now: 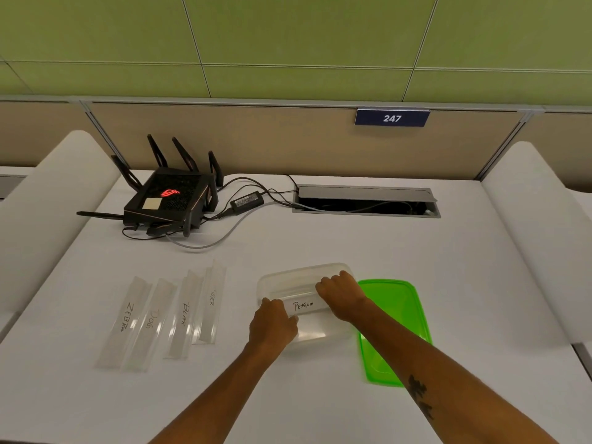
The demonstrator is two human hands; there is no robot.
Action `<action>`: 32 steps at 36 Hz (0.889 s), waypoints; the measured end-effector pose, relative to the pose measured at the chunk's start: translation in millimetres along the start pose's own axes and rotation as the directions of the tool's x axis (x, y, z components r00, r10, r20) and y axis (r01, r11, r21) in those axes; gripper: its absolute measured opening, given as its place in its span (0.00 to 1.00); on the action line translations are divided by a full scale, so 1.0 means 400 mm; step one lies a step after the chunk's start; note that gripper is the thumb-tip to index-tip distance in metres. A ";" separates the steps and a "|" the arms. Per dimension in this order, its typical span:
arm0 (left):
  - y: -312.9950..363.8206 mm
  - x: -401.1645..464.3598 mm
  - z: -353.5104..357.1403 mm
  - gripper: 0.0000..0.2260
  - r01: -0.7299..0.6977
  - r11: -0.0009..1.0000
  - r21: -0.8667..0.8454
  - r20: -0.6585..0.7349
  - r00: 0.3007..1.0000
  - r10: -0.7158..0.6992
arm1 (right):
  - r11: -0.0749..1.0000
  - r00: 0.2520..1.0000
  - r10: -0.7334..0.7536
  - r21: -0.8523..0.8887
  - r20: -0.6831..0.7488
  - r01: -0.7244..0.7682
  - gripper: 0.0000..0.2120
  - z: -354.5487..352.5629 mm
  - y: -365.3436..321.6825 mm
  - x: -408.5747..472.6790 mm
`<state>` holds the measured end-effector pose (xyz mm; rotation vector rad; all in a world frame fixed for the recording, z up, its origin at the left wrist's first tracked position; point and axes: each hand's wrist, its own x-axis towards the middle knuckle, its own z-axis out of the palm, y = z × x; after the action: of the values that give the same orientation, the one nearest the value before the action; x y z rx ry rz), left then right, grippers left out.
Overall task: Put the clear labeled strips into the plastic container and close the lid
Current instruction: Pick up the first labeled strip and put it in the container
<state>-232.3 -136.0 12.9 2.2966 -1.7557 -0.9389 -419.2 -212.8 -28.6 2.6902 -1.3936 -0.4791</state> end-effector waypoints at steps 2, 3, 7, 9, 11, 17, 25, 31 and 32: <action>-0.002 0.000 0.003 0.20 -0.011 1.000 0.009 0.005 1.000 0.011 | 1.000 1.000 0.008 0.004 -0.009 -0.008 0.15 0.007 -0.002 0.001; -0.003 -0.001 0.003 0.19 -0.014 1.000 0.009 0.013 1.000 0.014 | 1.000 1.000 0.010 0.008 -0.012 -0.010 0.16 0.009 -0.002 0.001; -0.005 -0.005 0.000 0.18 -0.038 0.999 0.024 0.033 0.999 0.038 | 1.000 1.000 0.012 0.026 -0.012 -0.011 0.16 0.012 -0.006 -0.002; -0.006 -0.010 -0.001 0.18 -0.082 0.997 0.007 0.005 0.997 0.082 | 0.999 1.000 0.019 0.033 -0.013 -0.018 0.17 0.009 -0.009 -0.005; -0.007 -0.025 -0.003 0.20 -0.133 0.991 -0.028 -0.036 0.991 0.132 | 0.999 1.000 0.028 0.041 -0.010 -0.027 0.17 0.004 -0.011 -0.009; -0.032 -0.054 0.009 0.18 -0.284 0.953 -0.107 -0.027 0.959 0.283 | 0.999 0.999 0.042 0.031 0.008 -0.042 0.15 0.011 -0.016 -0.006; -0.075 -0.070 0.017 0.13 -0.384 0.915 -0.126 0.081 0.915 0.395 | 0.994 0.994 0.107 0.024 0.034 -0.108 0.14 -0.002 -0.029 -0.016; -0.103 -0.065 0.018 0.10 -0.434 0.894 -0.115 0.061 0.895 0.442 | 0.989 0.988 0.149 0.003 0.047 -0.150 0.15 0.003 -0.037 -0.022; -0.106 -0.065 0.017 0.10 -0.438 0.892 -0.114 0.056 0.893 0.446 | 0.988 0.987 0.156 -0.007 0.044 -0.156 0.15 0.004 -0.039 -0.024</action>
<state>-204.2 -96.7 -0.2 1.7020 -2.0858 -1.0060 -412.4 -195.7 -31.2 2.5555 -1.5974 -0.5296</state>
